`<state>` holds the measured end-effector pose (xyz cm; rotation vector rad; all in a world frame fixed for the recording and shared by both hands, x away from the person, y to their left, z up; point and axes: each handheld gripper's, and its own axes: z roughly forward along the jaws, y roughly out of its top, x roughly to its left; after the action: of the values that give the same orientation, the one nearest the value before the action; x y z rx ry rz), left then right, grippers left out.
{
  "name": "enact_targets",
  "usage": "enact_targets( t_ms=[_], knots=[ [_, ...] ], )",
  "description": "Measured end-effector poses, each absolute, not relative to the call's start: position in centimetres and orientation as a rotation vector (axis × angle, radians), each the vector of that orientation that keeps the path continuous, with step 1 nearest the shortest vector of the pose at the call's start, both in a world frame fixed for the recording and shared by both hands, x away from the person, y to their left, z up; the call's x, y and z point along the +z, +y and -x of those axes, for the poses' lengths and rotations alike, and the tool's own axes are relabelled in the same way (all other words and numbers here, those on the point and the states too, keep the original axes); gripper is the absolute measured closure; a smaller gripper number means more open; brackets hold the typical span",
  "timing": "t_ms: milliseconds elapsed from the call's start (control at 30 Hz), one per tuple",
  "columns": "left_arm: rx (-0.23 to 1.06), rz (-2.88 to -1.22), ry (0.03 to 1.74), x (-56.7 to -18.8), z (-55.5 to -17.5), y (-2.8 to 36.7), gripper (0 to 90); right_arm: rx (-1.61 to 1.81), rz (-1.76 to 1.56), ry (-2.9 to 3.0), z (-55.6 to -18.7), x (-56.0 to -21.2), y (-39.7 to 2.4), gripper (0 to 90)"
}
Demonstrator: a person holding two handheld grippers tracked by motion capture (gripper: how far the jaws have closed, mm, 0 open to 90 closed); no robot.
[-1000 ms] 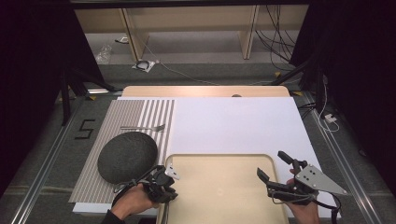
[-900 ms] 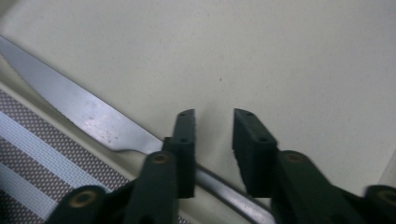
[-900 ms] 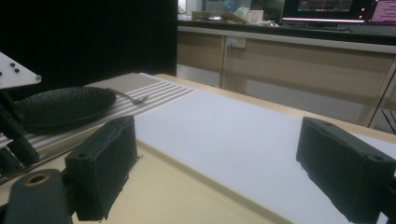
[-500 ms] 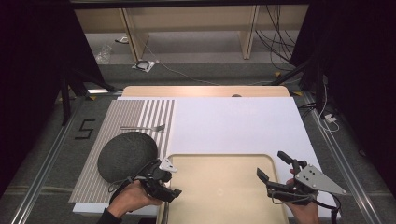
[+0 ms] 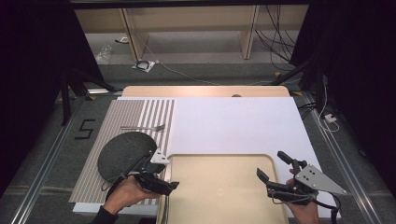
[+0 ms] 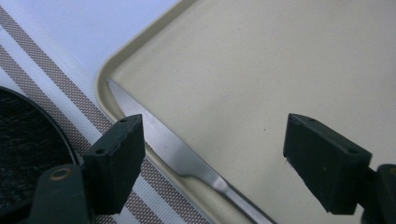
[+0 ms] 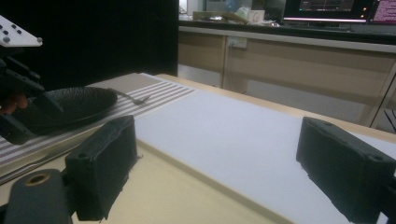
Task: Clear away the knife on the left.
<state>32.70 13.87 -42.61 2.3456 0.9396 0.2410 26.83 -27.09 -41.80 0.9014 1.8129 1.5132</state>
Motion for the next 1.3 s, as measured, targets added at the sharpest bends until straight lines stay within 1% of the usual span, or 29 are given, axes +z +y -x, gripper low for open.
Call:
enact_targets(
  t_ms=[267, 700, 1000, 1300],
  knots=[
    [0.275, -2.313, 0.957, -42.3, -33.1, 14.6, 19.3, 1.510, -0.901, 1.815, -26.8, -41.8, -27.1, 13.1],
    [0.367, -2.236, 1.008, -40.9, -34.1, 16.8, 19.3, 1.514, -0.908, 1.813, -26.8, -41.9, -27.3, 13.1],
    [0.415, -2.202, 1.044, -40.7, -34.9, 18.0, 19.3, 1.508, -0.910, 1.811, -26.8, -41.8, -27.3, 13.1],
    [0.481, -2.180, 1.083, -40.4, -36.5, 19.4, 19.3, 1.508, -0.915, 1.811, -26.8, -41.8, -27.3, 13.1]
  ],
)
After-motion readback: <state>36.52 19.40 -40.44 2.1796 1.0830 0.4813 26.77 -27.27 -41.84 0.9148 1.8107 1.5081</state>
